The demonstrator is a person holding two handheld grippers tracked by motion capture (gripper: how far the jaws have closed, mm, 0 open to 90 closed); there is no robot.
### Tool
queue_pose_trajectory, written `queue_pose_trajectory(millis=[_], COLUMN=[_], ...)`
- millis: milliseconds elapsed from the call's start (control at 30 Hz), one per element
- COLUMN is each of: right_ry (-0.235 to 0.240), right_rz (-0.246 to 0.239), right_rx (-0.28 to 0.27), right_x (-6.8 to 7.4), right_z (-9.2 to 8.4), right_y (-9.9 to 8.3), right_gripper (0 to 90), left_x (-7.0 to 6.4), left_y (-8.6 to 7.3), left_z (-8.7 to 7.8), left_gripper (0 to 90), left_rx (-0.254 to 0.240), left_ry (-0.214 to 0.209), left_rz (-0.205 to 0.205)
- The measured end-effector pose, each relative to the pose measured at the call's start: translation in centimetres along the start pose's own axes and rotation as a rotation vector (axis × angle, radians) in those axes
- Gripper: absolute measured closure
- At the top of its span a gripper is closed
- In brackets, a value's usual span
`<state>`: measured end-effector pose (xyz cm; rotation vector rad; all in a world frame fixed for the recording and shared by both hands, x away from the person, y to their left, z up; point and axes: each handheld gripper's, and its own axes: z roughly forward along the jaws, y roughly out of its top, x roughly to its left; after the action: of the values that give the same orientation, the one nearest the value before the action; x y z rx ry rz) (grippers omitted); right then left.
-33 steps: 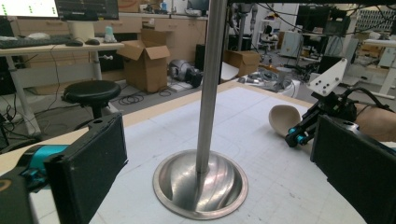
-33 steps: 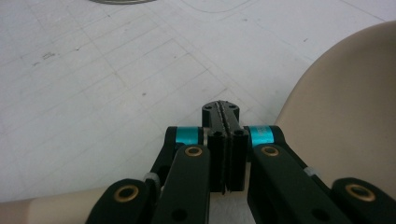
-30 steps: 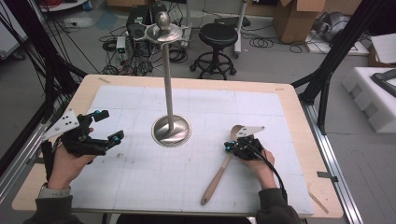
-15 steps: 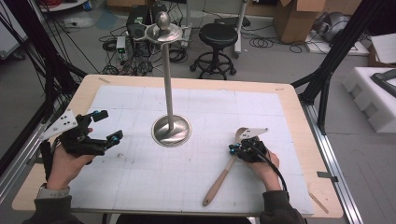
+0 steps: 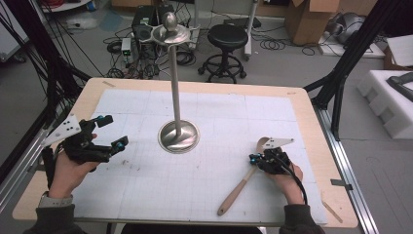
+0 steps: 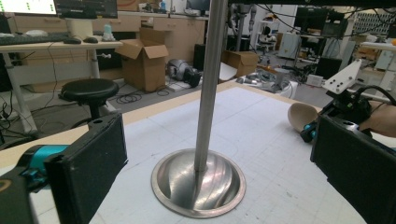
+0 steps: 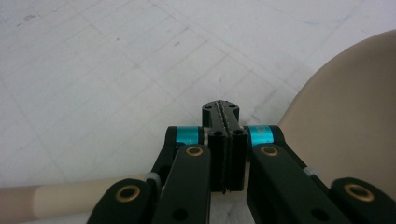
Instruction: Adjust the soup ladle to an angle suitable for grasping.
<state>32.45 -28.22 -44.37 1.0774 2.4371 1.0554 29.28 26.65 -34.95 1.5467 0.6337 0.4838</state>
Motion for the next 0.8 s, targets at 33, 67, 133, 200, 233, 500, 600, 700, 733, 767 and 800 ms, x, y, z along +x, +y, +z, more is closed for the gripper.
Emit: queue_pose_trajectory(millis=[33,67,133,200,233,500,600,700,733,767,800], right_ry=[-0.002,-0.006,-0.007,-0.011,-0.014,-0.027,-0.032,-0.038,-0.038,-0.043,-0.045], right_rz=[0.002,0.007,0.014,0.022,0.024,0.050,0.058,0.062,0.067,0.070,0.077], right_rx=[0.000,0.000,-0.003,-0.004,-0.006,-0.012,-0.014,-0.017,-0.018,-0.022,-0.025], right_x=[-0.1,-0.1,-0.4,-0.5,-0.6,-1.0,-1.2,-1.3,-1.3,-1.4,-1.4], right_z=[-0.2,-0.3,-0.7,-1.0,-1.1,-2.3,-2.6,-3.1,-3.2,-3.4,-3.6], right_y=[-0.2,-0.3,-0.7,-1.0,-1.1,-2.3,-2.6,-3.0,-3.2,-3.3,-3.5], right_gripper=[90.0,90.0,90.0,90.0,90.0,90.0,90.0,90.0,90.0,90.0,90.0], left_x=[0.0,0.0,0.0,0.0,-0.1,0.0,0.0,0.0,0.0,0.0,-0.1], left_y=[0.0,0.0,0.0,0.0,0.0,0.0,0.0,0.0,0.0,0.0,0.0], left_z=[0.0,0.0,0.0,0.1,0.1,0.1,0.1,0.0,0.0,0.1,0.1], left_gripper=[4.1,4.1,4.1,4.1,4.0,4.0,4.0,4.1,4.0,4.0,4.0], left_rx=[0.001,0.001,0.003,0.002,0.002,0.002,0.000,-0.001,-0.001,-0.001,0.000], left_ry=[0.000,0.000,-0.001,-0.002,-0.002,-0.001,-0.001,0.000,0.000,-0.002,-0.002], left_rz=[0.000,0.000,0.001,0.000,0.000,-0.001,0.000,-0.001,-0.001,-0.001,-0.001])
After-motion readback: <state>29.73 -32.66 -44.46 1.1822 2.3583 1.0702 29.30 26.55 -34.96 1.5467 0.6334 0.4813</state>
